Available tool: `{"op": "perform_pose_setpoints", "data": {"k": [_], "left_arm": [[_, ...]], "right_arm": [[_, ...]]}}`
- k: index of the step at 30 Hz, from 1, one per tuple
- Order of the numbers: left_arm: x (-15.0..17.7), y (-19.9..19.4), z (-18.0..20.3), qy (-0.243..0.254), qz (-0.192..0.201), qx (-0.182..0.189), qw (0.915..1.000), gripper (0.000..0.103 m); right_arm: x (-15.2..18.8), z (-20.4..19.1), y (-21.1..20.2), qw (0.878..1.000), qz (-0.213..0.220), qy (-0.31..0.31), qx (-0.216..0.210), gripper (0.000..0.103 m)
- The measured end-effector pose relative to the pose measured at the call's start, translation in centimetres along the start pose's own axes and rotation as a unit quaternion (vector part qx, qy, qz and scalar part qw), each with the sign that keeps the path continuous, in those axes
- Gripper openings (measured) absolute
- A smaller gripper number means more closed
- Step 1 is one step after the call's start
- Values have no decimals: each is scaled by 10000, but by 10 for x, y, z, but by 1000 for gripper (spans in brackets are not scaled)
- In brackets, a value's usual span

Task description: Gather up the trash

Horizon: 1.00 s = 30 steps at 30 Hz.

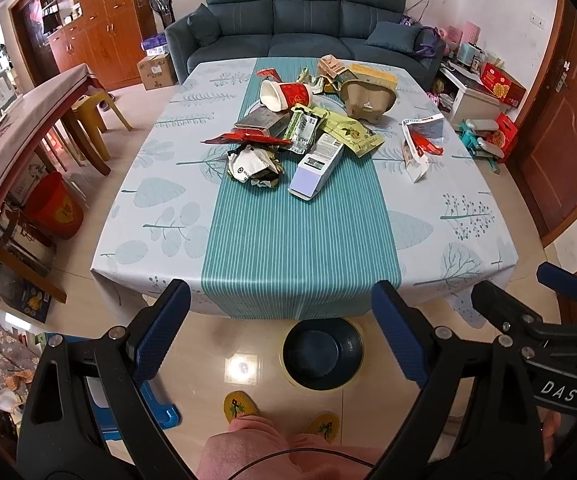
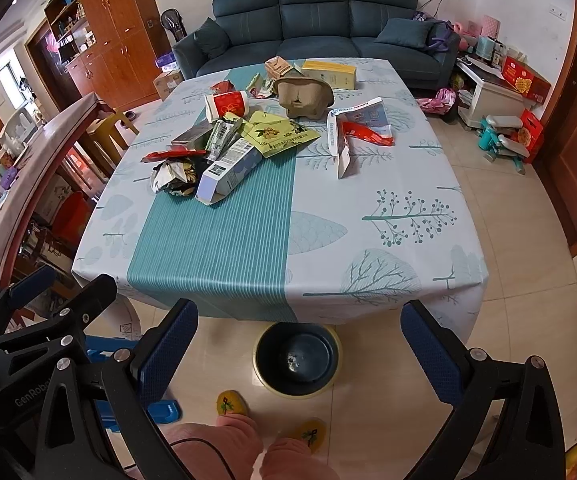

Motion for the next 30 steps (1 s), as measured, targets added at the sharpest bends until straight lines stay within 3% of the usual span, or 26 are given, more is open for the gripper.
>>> {"op": "perform_pose_setpoints", "data": {"k": [30], "left_arm": [[-9,-1,0,-34,-14,-79,10000,90]], "right_arm": [[-14,-7,-1,9999,49,1,-145,103]]}}
Point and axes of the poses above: each gripper's, at about its wrist camera, not at the fingertips, and y roughly the way its jaws point, z to its right, x to its underside, the point moved 9 cm from there along y, roughly the way its jaws point, and after that the axes turned 2 degrees about z, right-handed, at the moved point
